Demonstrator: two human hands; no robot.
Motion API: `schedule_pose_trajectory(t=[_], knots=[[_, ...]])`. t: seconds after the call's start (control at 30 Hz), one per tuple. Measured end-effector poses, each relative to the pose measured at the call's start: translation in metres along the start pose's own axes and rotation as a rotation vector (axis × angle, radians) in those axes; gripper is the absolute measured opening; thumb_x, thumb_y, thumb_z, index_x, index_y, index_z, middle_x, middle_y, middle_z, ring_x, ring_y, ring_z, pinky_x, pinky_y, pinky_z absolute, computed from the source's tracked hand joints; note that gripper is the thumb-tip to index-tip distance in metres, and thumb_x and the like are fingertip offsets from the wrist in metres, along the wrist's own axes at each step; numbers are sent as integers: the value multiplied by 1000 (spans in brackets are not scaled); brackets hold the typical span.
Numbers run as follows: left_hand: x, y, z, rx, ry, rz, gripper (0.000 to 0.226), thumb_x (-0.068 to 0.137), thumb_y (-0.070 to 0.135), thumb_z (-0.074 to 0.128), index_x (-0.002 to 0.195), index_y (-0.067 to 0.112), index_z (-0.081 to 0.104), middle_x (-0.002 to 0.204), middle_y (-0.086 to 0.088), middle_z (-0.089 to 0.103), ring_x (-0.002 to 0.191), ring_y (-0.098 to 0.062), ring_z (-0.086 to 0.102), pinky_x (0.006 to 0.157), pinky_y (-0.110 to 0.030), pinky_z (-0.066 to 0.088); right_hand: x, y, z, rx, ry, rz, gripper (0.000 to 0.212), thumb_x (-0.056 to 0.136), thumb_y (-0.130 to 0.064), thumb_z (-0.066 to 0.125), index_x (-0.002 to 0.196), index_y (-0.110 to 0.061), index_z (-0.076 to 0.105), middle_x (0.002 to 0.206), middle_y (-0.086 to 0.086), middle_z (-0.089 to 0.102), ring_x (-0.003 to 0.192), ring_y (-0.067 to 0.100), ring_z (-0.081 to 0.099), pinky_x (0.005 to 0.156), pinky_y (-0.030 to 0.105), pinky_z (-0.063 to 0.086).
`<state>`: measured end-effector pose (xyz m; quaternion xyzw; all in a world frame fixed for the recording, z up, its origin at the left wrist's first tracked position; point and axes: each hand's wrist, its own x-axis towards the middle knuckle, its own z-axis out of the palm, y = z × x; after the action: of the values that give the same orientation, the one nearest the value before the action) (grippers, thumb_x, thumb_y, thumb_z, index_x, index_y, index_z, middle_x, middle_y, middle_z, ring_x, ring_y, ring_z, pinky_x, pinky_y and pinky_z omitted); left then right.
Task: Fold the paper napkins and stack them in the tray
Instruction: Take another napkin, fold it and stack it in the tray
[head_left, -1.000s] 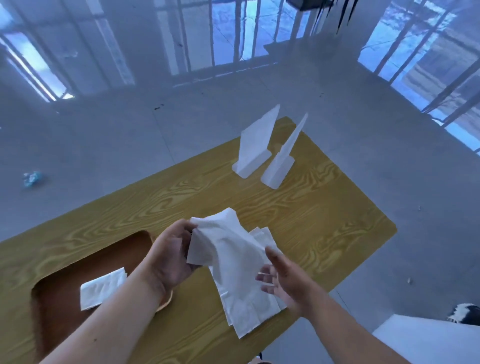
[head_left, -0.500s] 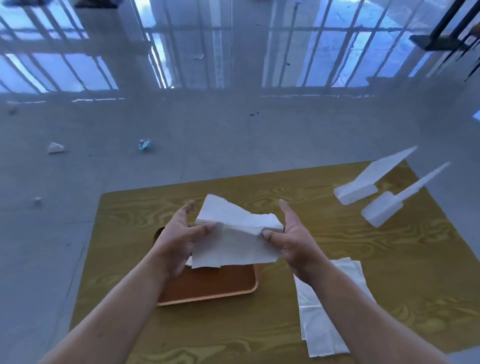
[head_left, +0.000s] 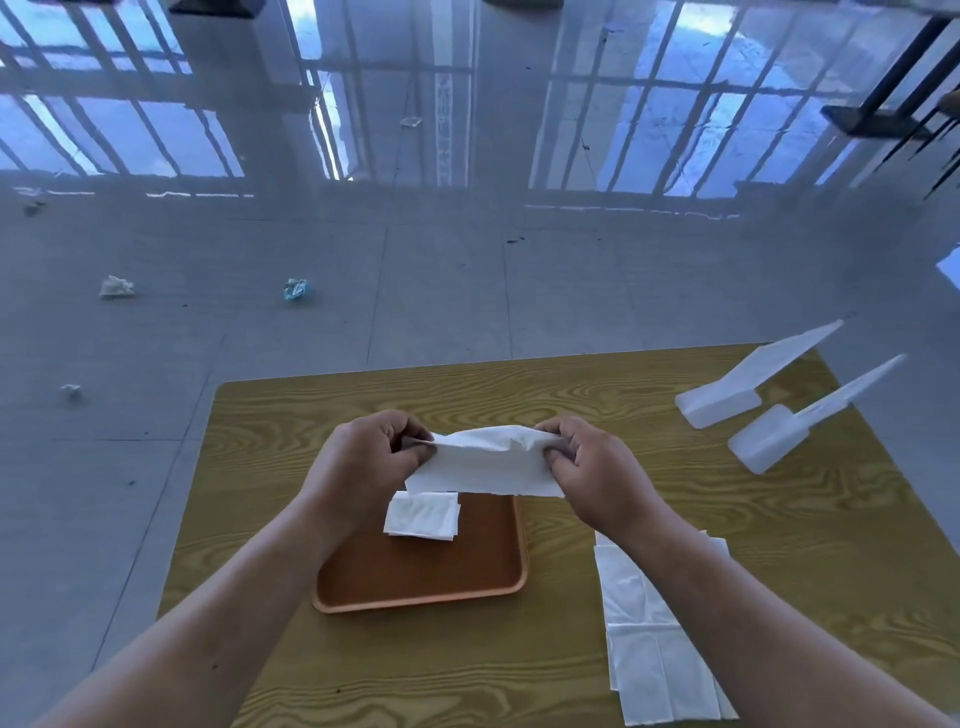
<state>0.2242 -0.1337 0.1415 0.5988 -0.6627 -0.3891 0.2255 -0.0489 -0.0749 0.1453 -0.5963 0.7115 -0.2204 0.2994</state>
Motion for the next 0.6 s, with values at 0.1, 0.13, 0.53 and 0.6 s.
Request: schedule_pose_trajectory(t=[0.1, 0.13, 0.53, 0.6], knots=[[3, 10, -4, 151, 27, 123, 11, 89, 37, 79, 82, 39, 72, 91, 17, 70, 91, -3, 61, 80, -24, 45, -1, -1, -6, -95, -12, -9, 28, 100, -28, 57, 126, -29, 67, 101, -8, 72, 94, 15, 67, 76, 34, 53], [4, 15, -6, 199, 35, 175, 8, 91, 39, 78, 85, 39, 71, 100, 18, 65, 101, -5, 55, 87, -28, 41, -2, -1, -8, -161, -11, 1, 36, 97, -38, 58, 132, -29, 63, 112, -5, 70, 109, 20, 64, 86, 35, 52], [11, 66, -34, 387, -161, 414, 5, 96, 38, 71, 93, 40, 68, 139, 18, 59, 139, -7, 38, 103, -29, 32, 22, -38, 15, -143, -298, -121, 17, 90, -35, 76, 106, -36, 69, 121, -9, 69, 123, 17, 60, 108, 34, 47], [13, 62, -41, 388, -133, 398, 4, 96, 36, 72, 94, 37, 69, 138, 16, 61, 137, -10, 41, 102, -32, 35, 23, -42, 20, -23, -365, -38, 8, 87, -31, 75, 83, -31, 68, 91, -10, 72, 85, 15, 69, 81, 44, 60]])
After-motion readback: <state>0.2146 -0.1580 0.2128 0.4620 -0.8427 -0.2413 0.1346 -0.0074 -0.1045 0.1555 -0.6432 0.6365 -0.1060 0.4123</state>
